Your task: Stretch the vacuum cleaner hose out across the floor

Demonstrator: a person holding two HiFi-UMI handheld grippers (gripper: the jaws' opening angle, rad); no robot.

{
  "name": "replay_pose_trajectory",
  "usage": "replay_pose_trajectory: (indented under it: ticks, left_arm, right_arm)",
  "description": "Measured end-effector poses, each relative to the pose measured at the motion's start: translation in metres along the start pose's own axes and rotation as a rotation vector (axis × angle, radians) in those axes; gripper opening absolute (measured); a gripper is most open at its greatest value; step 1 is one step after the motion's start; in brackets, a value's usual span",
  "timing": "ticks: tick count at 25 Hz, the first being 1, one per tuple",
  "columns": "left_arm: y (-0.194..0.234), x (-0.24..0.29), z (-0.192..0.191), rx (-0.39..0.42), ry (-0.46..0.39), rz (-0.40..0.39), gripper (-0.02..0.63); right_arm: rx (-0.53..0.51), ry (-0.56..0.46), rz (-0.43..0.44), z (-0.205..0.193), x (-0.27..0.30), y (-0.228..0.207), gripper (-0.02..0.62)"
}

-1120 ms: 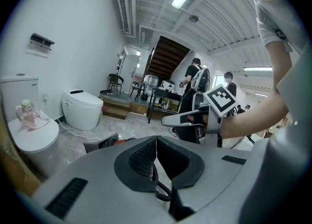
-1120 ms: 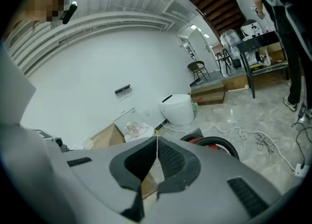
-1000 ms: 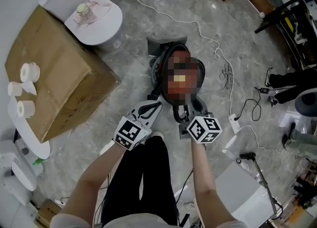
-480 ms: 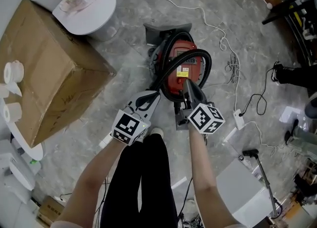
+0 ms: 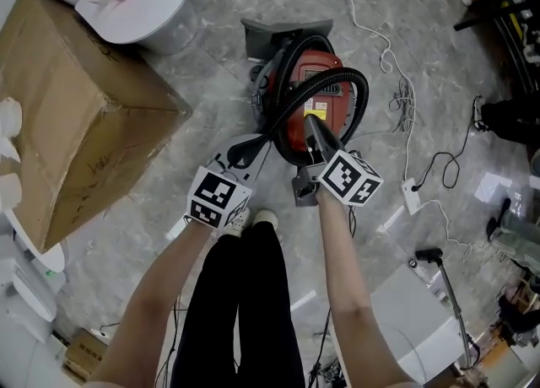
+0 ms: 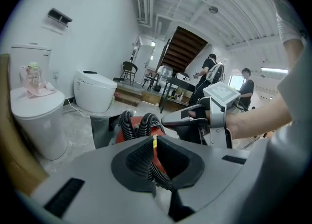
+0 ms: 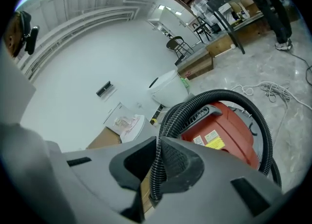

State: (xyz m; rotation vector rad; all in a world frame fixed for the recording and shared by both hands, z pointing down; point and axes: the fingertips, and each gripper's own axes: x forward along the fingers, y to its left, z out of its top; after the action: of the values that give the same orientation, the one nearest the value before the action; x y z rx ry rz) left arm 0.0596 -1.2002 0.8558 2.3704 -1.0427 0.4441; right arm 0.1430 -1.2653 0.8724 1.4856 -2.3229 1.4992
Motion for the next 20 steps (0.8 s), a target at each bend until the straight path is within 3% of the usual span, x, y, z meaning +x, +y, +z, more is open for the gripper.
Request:
replay_pose_trajectory:
  ticks: [3, 4, 5, 6, 8, 10, 12, 16, 20]
  left_arm:
    - [0.007, 0.012, -0.01, -0.013, 0.046, 0.004, 0.011]
    - [0.01, 0.015, -0.013, -0.035, 0.06, 0.006, 0.012]
    - [0.012, 0.018, -0.015, -0.055, 0.069, 0.01, 0.015]
    - [0.015, 0.02, -0.016, -0.062, 0.074, 0.017, 0.043]
    - [0.017, 0.025, -0.019, -0.043, 0.089, 0.029, 0.201]
    - [0.016, 0.032, -0.027, -0.019, 0.127, 0.023, 0.269]
    - [0.015, 0.041, -0.039, 0.001, 0.181, 0.0, 0.299]
    - [0.011, 0.054, -0.06, 0.008, 0.255, -0.043, 0.308]
    - [0.013, 0.055, -0.069, -0.045, 0.271, -0.065, 0.308]
  right_arm:
    - [-0.012, 0.041, -0.005, -0.007, 0.009, -0.004, 0.023]
    - [-0.029, 0.057, -0.004, -0.01, 0.012, -0.004, 0.046]
    - [-0.045, 0.076, 0.002, -0.013, 0.015, -0.004, 0.126]
    - [-0.057, 0.092, 0.007, -0.016, 0.018, -0.003, 0.213]
    - [-0.062, 0.104, 0.002, -0.019, 0.022, -0.004, 0.258]
    - [-0.037, 0.105, -0.016, -0.022, 0.027, -0.01, 0.264]
    - [0.011, 0.113, -0.032, -0.026, 0.037, -0.016, 0.265]
    - [0.12, 0.108, -0.031, -0.03, 0.056, -0.018, 0.264]
    - [0.069, 0.127, -0.041, -0.028, 0.069, -0.018, 0.264]
